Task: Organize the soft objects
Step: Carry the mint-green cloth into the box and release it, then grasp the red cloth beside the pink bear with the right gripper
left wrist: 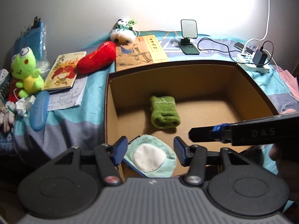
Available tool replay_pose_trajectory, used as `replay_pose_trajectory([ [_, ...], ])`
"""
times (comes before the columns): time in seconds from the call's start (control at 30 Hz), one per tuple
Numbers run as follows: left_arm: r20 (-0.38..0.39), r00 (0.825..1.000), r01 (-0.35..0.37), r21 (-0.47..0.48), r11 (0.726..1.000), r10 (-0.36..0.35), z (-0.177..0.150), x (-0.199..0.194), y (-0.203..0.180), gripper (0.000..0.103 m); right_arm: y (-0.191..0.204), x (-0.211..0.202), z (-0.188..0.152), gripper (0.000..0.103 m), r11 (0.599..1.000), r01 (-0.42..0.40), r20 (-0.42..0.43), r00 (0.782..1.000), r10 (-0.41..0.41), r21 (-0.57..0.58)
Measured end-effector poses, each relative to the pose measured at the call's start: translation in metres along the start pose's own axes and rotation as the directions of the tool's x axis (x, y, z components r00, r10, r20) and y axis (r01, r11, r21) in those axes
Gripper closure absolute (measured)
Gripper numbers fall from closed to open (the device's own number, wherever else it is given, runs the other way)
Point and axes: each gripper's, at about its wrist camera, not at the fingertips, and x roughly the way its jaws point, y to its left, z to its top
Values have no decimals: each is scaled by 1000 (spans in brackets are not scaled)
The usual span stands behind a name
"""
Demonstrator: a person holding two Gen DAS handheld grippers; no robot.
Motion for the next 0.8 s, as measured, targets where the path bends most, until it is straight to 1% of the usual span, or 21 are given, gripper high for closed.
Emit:
replay_pose_trajectory([
  [0.17, 7, 999, -36, 1, 999, 36, -4, -12, -12, 50, 7, -19, -7, 94, 999, 1, 45, 999, 0, -41],
  [0.23, 15, 998, -58, 8, 998, 58, -5, -17, -18, 50, 8, -27, -10, 94, 999, -8, 52, 999, 11, -46],
  [0.37, 18, 997, -79, 9, 997, 79, -10, -26, -31, 50, 9, -43, -17, 94, 998, -24, 64, 998, 27, -56],
  [0.53, 8, 994, -111, 19, 994, 111, -19, -33, -51, 50, 7, -60, -29, 94, 997, -44, 61, 997, 48, -60],
  [0.8, -16, 993, -114, 30, 993, 114, -32, -38, -89, 49, -4, -87, -50, 94, 994, -51, 35, 998, 55, -92],
])
